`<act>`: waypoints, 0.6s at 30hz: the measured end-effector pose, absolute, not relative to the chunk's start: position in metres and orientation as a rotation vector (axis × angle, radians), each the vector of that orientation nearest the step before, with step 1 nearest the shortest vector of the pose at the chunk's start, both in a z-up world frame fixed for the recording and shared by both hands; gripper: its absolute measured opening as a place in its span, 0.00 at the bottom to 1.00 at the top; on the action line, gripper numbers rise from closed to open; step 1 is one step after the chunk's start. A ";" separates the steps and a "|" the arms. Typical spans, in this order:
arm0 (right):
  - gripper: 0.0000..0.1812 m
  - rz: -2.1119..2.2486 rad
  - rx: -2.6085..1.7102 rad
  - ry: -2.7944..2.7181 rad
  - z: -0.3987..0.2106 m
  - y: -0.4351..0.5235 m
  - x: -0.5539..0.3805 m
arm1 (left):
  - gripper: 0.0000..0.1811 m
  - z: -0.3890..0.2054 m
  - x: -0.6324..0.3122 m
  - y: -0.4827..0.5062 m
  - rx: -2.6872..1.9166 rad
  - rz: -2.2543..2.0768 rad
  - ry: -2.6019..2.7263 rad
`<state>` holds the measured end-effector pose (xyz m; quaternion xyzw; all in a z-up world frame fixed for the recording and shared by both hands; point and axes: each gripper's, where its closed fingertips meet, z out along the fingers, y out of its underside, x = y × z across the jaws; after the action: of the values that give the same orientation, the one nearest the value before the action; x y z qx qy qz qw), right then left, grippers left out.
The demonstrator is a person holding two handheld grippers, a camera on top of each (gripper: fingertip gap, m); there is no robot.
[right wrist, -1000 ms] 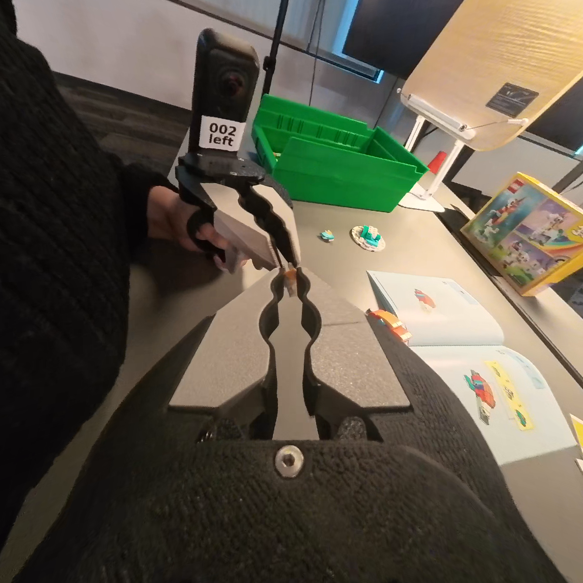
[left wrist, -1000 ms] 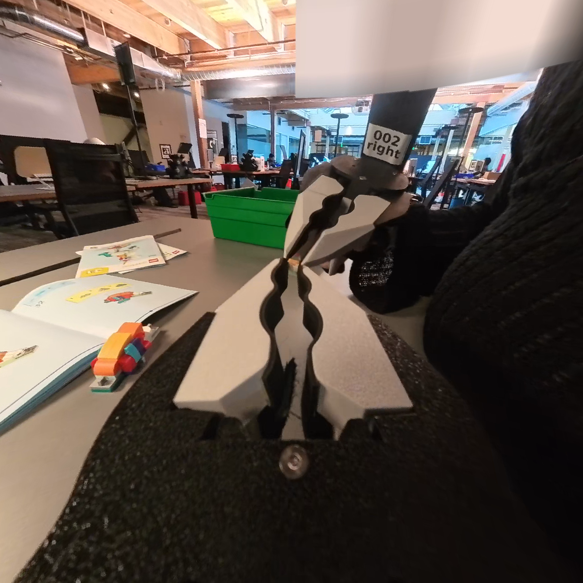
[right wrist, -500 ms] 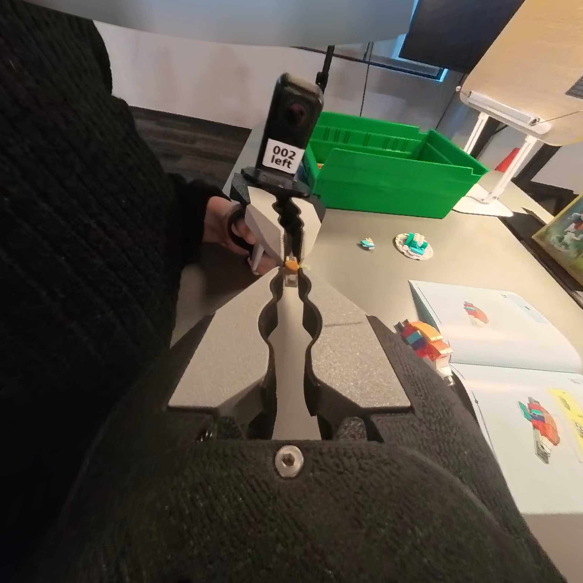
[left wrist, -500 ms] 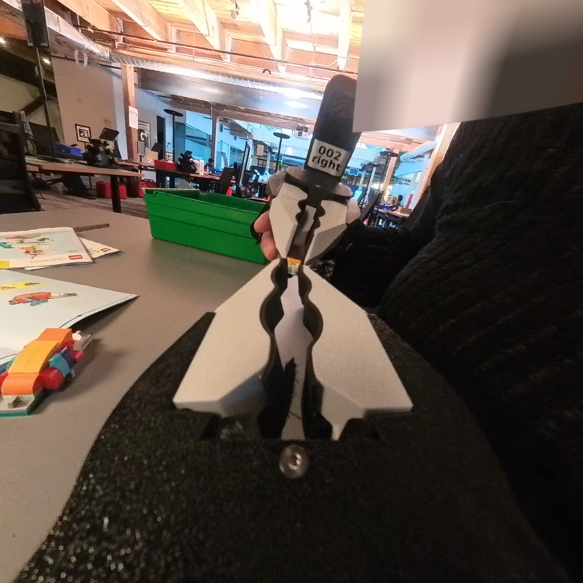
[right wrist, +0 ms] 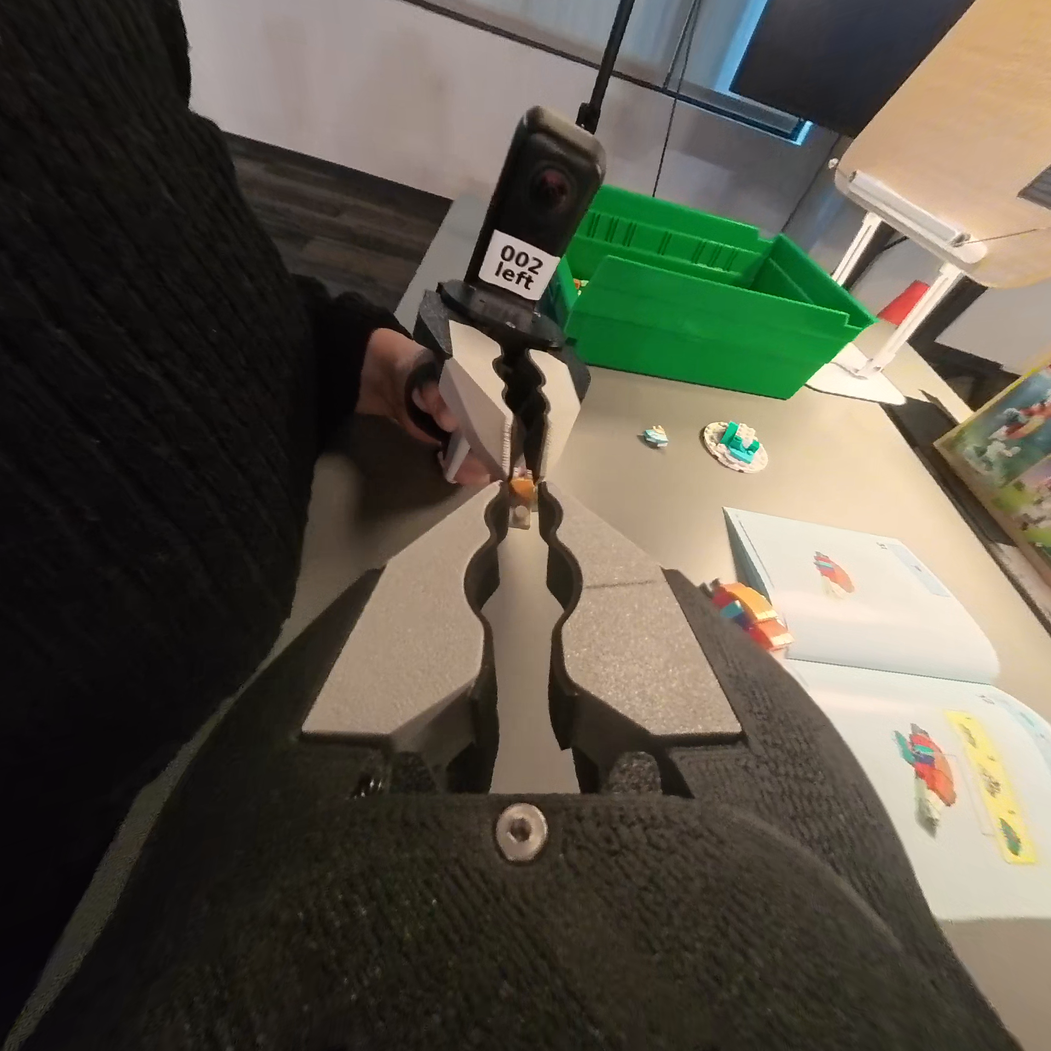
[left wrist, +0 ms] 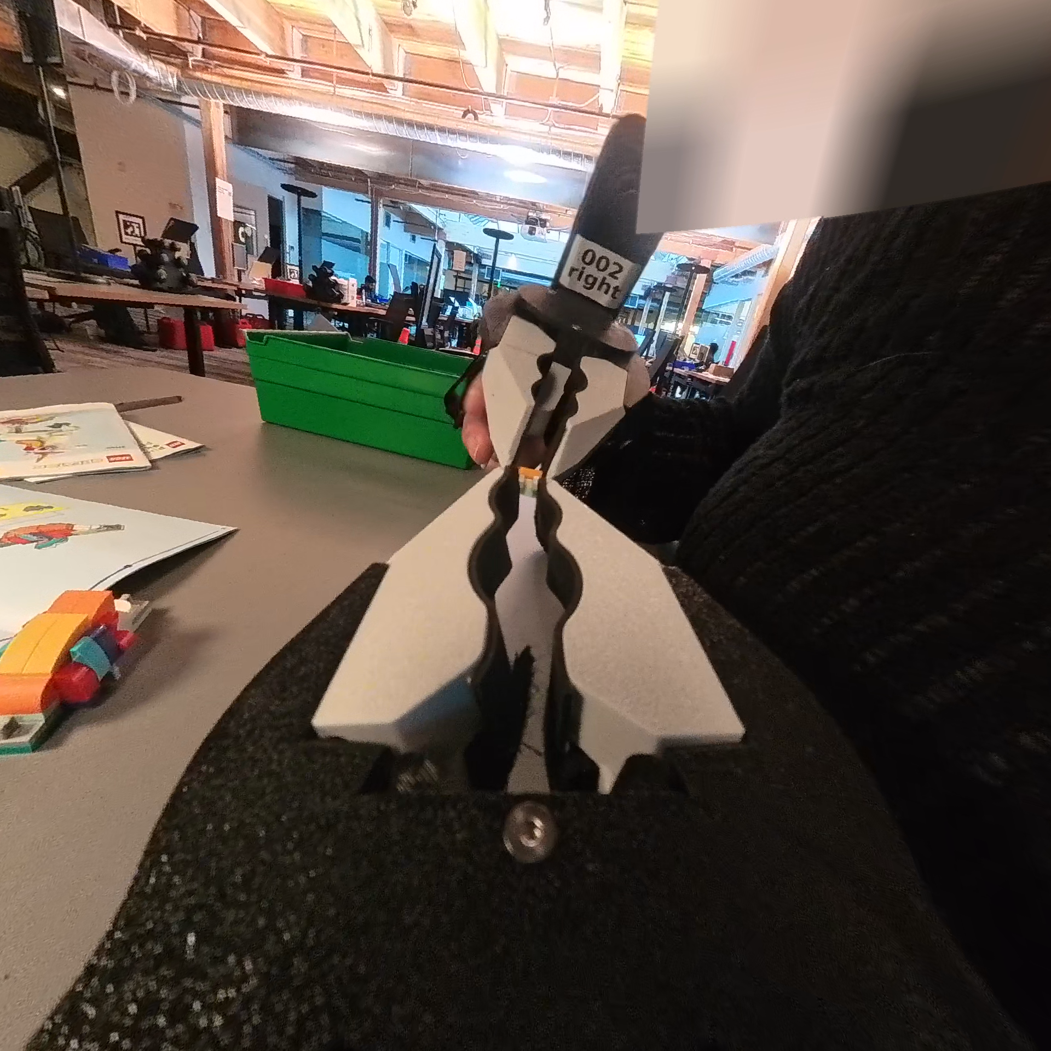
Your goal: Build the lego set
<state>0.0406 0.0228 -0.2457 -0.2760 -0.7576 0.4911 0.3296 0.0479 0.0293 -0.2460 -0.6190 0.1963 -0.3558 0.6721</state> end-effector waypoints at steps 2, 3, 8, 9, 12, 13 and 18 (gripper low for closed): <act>0.04 1.230 -0.692 -1.974 -0.246 0.023 0.039 | 0.02 -0.245 0.047 0.030 -1.390 -0.797 0.434; 0.04 1.206 -0.685 -1.971 -0.246 0.023 0.038 | 0.02 -0.244 0.046 0.031 -1.386 -0.791 0.431; 0.03 1.164 -0.715 -1.922 -0.244 0.025 0.034 | 0.02 -0.243 0.040 0.034 -1.372 -0.721 0.420; 0.03 1.162 -0.725 -1.912 -0.244 0.025 0.033 | 0.02 -0.242 0.040 0.034 -1.370 -0.706 0.422; 0.03 1.168 -0.763 -1.885 -0.243 0.026 0.031 | 0.02 -0.242 0.036 0.036 -1.363 -0.654 0.422; 0.03 1.160 -0.774 -1.878 -0.244 0.026 0.030 | 0.02 -0.243 0.035 0.037 -1.366 -0.632 0.425; 0.03 1.138 -0.835 -1.846 -0.243 0.027 0.026 | 0.02 -0.242 0.031 0.038 -1.355 -0.558 0.429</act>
<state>0.0256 0.0275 -0.2435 -0.3298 -0.7290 0.4491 0.3975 0.0311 0.0378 -0.2422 -0.6134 0.1944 -0.2527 0.7225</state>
